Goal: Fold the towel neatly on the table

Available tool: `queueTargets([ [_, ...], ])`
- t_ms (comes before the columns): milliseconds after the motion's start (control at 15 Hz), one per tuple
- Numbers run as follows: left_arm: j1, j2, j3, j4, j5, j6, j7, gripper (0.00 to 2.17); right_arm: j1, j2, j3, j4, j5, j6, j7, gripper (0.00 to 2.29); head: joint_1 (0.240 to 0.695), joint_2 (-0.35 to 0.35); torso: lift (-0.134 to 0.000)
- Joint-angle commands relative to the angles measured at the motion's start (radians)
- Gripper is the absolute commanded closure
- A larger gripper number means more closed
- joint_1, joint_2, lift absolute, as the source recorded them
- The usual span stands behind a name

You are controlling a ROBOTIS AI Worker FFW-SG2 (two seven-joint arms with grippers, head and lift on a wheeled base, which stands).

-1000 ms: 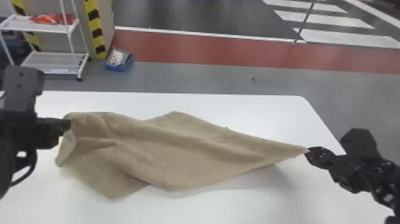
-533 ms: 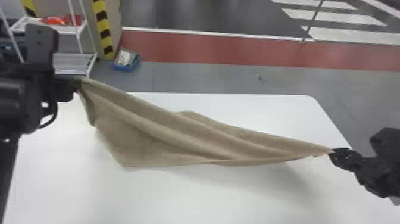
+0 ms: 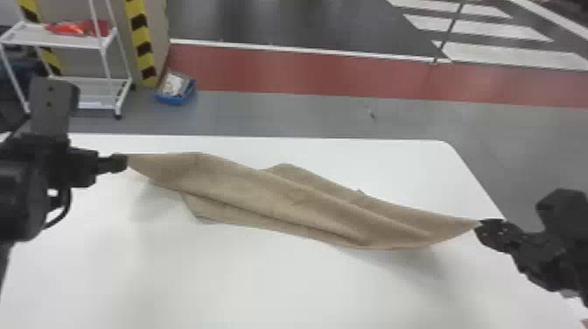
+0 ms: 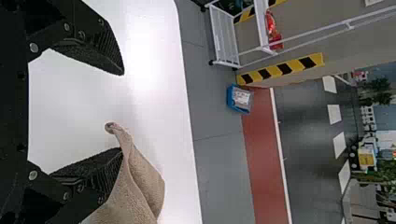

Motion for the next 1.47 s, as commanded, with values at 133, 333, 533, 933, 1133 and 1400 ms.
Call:
queueTargets([
  [133,0.055,0.000,-0.010,-0.071,-0.076,0.056,-0.070,0.07,0.034,0.006,0.005,-0.037,-0.002,0.005,0.001,1.36,0.695,-0.160,-0.124],
  [333,0.142,0.008,0.043,-0.193,-0.093,0.071,-0.252,0.09,0.045,0.007,0.012,-0.051,-0.009,0.005,0.001,1.36,0.695,-0.170,-0.124],
  [533,0.265,0.022,0.034,-0.317,-0.125,-0.021,-0.412,0.24,0.037,0.018,0.024,-0.059,-0.008,0.008,0.001,1.36,0.695,-0.183,-0.124],
  [933,0.317,0.012,-0.210,-0.248,-0.373,-0.318,-0.473,0.30,0.035,0.021,0.033,-0.066,-0.008,0.017,0.000,1.36,0.695,-0.281,-0.124],
  [1133,0.247,0.011,-0.274,-0.121,-0.386,-0.346,-0.479,0.33,0.039,0.023,0.033,-0.065,-0.009,0.017,0.000,1.36,0.695,-0.317,-0.124],
  [1400,0.172,0.008,-0.296,-0.022,-0.426,-0.367,-0.653,0.36,0.039,0.023,0.028,-0.065,-0.009,0.020,0.000,1.36,0.695,-0.350,-0.124],
])
